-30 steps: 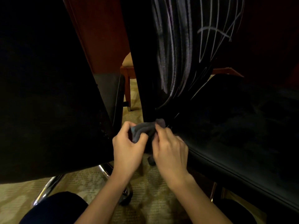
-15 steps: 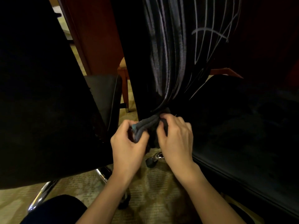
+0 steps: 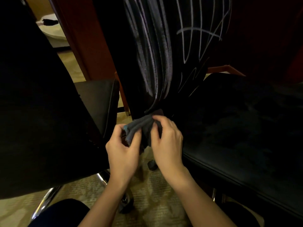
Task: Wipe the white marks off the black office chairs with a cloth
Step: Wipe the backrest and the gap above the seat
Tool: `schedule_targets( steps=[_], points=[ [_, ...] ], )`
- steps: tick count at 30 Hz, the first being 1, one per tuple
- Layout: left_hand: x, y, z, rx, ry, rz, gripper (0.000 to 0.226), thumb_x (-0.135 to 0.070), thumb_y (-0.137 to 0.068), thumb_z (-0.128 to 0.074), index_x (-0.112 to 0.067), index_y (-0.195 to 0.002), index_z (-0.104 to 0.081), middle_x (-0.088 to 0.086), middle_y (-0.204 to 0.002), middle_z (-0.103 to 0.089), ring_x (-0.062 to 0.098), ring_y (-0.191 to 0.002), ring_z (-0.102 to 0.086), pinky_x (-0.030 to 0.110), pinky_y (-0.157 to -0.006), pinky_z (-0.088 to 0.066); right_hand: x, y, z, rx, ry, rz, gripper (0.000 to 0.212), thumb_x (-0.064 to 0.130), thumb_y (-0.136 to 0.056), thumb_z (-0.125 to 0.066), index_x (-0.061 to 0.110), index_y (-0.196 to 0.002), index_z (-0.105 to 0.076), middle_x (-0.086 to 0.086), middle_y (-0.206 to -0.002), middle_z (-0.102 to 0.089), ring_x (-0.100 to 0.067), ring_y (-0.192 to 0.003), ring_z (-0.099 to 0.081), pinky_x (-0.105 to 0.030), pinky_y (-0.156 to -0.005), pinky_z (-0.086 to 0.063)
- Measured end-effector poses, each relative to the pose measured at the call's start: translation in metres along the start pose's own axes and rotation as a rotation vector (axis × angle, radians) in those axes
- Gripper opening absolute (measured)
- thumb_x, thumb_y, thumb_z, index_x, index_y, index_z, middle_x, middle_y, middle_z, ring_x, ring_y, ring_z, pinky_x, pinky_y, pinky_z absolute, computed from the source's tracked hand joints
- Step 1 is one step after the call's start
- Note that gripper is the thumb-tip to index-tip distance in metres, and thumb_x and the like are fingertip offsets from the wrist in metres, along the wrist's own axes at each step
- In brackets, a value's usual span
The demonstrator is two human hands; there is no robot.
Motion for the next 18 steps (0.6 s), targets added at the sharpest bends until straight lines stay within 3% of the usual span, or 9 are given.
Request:
schedule_targets(
  steps=[5, 9, 11, 14, 16, 18],
  points=[
    [0.011, -0.001, 0.000, 0.043, -0.240, -0.016, 0.014, -0.011, -0.084, -0.071, -0.019, -0.087, -0.059, -0.011, -0.082, -0.065, 0.003, -0.074, -0.063, 0.017, -0.063, -0.046, -0.007, 0.004, -0.011, 0.249, 0.374, 0.065, 0.023, 0.016, -0.085, -0.067, 0.012, -0.108, -0.070, -0.005, -0.092, -0.072, -0.028, -0.089, -0.066, -0.040, -0.076, -0.051],
    [0.037, 0.008, -0.002, 0.123, -0.329, 0.130, 0.021, -0.017, -0.086, -0.070, -0.028, -0.079, -0.053, -0.007, -0.072, -0.063, 0.012, -0.067, -0.063, 0.036, -0.058, -0.049, -0.008, 0.000, -0.010, 0.393, 0.377, 0.091, 0.028, 0.020, -0.091, -0.057, 0.012, -0.117, -0.066, -0.005, -0.100, -0.070, -0.027, -0.098, -0.063, -0.038, -0.078, -0.050],
    [0.034, 0.013, -0.003, 0.105, -0.214, 0.146, 0.016, -0.013, -0.089, -0.069, -0.025, -0.085, -0.059, -0.007, -0.078, -0.065, 0.007, -0.072, -0.064, 0.034, -0.063, -0.048, -0.003, 0.006, -0.001, 0.330, 0.315, 0.135, 0.026, 0.022, -0.092, -0.053, 0.014, -0.111, -0.069, -0.002, -0.095, -0.069, -0.023, -0.092, -0.063, -0.036, -0.072, -0.052],
    [0.004, 0.004, 0.004, -0.091, -0.048, -0.007, 0.018, -0.007, -0.095, -0.064, -0.016, -0.111, -0.063, -0.008, -0.104, -0.067, 0.001, -0.098, -0.064, 0.019, -0.082, -0.050, 0.015, 0.009, 0.016, 0.071, 0.094, 0.262, 0.024, 0.014, -0.098, -0.054, 0.006, -0.112, -0.072, -0.004, -0.094, -0.070, -0.020, -0.087, -0.064, -0.031, -0.072, -0.054],
    [-0.014, -0.008, 0.005, -0.151, 0.026, -0.073, 0.015, -0.007, -0.097, -0.060, -0.012, -0.111, -0.060, -0.013, -0.100, -0.065, -0.001, -0.091, -0.063, 0.012, -0.076, -0.048, 0.029, -0.001, 0.018, -0.038, 0.045, 0.340, 0.023, 0.010, -0.099, -0.057, 0.001, -0.116, -0.070, -0.008, -0.096, -0.070, -0.022, -0.088, -0.064, -0.030, -0.075, -0.053],
    [-0.019, -0.014, 0.002, -0.125, 0.054, -0.057, 0.008, -0.007, -0.099, -0.058, -0.014, -0.100, -0.056, -0.021, -0.082, -0.060, -0.001, -0.073, -0.059, 0.010, -0.063, -0.043, 0.035, -0.010, 0.010, -0.035, 0.082, 0.329, 0.026, 0.011, -0.098, -0.054, 0.002, -0.118, -0.069, -0.008, -0.096, -0.069, -0.022, -0.088, -0.065, -0.032, -0.072, -0.055]
  ],
)
Point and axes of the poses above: each hand's wrist, its own y-axis away from the middle knuckle, its own z-axis out of the back of the hand, x = y × z, the point moved 5 cm from there along -y, towards the middle knuckle
